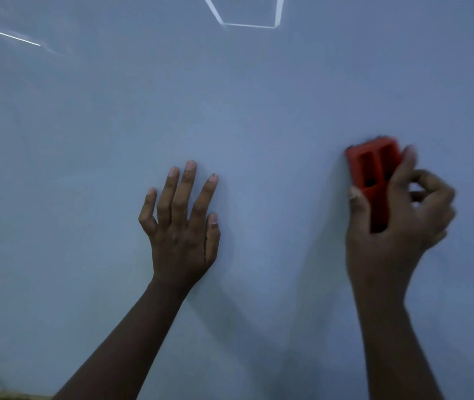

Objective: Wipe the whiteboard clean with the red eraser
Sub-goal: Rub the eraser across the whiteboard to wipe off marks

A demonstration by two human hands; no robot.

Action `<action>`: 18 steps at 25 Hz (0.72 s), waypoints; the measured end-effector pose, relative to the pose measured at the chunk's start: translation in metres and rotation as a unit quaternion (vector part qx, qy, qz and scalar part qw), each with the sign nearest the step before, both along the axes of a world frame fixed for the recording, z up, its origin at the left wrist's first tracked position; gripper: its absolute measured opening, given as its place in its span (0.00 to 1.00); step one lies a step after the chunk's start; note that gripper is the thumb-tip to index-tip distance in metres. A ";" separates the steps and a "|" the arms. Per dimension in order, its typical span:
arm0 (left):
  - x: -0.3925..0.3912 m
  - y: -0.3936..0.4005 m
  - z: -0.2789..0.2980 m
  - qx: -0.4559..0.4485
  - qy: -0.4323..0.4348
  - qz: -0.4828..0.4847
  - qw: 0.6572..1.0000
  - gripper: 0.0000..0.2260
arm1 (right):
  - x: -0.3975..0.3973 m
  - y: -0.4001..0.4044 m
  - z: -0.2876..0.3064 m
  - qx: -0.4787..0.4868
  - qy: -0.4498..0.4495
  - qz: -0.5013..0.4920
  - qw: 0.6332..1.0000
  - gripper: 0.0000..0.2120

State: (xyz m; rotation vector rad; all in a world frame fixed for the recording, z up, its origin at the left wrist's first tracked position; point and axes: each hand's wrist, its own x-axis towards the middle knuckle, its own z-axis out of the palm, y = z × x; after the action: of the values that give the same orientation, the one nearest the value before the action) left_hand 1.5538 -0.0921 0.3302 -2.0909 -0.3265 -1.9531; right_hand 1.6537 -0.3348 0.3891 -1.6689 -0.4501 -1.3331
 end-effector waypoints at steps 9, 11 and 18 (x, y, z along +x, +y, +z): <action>0.001 -0.001 -0.002 -0.004 0.004 0.000 1.000 0.25 | -0.022 0.042 -0.048 -0.125 -0.062 0.009 0.990 0.28; 0.000 -0.001 0.000 -0.006 0.010 0.001 1.000 0.24 | -0.032 0.064 -0.077 -0.208 -0.105 0.018 0.972 0.26; 0.000 0.000 0.002 -0.005 0.011 -0.007 1.000 0.25 | -0.013 0.066 -0.049 -0.212 -0.218 -0.017 0.952 0.28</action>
State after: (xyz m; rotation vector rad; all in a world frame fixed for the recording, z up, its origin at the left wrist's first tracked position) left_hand 1.5537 -0.0917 0.3317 -2.1249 -0.3198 -1.9378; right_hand 1.6406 -0.2687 0.3397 -1.7155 -1.0325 -1.7259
